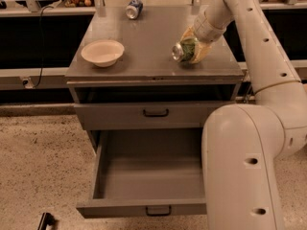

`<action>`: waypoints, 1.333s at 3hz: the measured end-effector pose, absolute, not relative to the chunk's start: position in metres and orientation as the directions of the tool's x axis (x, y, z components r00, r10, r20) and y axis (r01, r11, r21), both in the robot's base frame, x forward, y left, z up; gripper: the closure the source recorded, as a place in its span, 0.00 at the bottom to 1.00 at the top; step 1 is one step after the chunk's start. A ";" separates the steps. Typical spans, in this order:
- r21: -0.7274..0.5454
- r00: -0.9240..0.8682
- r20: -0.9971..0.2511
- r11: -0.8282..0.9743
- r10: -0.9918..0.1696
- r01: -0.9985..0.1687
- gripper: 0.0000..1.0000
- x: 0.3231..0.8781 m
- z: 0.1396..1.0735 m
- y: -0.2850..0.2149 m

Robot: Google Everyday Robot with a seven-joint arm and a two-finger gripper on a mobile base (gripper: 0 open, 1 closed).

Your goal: Pick green can from middle drawer and place on counter

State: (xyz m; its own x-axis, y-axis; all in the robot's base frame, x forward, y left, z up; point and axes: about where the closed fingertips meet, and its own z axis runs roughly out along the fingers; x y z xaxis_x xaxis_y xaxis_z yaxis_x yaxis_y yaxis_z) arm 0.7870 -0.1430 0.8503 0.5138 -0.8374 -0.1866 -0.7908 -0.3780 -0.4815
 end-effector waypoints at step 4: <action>-0.524 0.535 -0.126 -0.402 -0.835 -0.751 0.00 0.781 0.893 -0.143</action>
Offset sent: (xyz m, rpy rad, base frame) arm -0.0049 0.0007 0.0153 -0.0628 -0.0125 0.0378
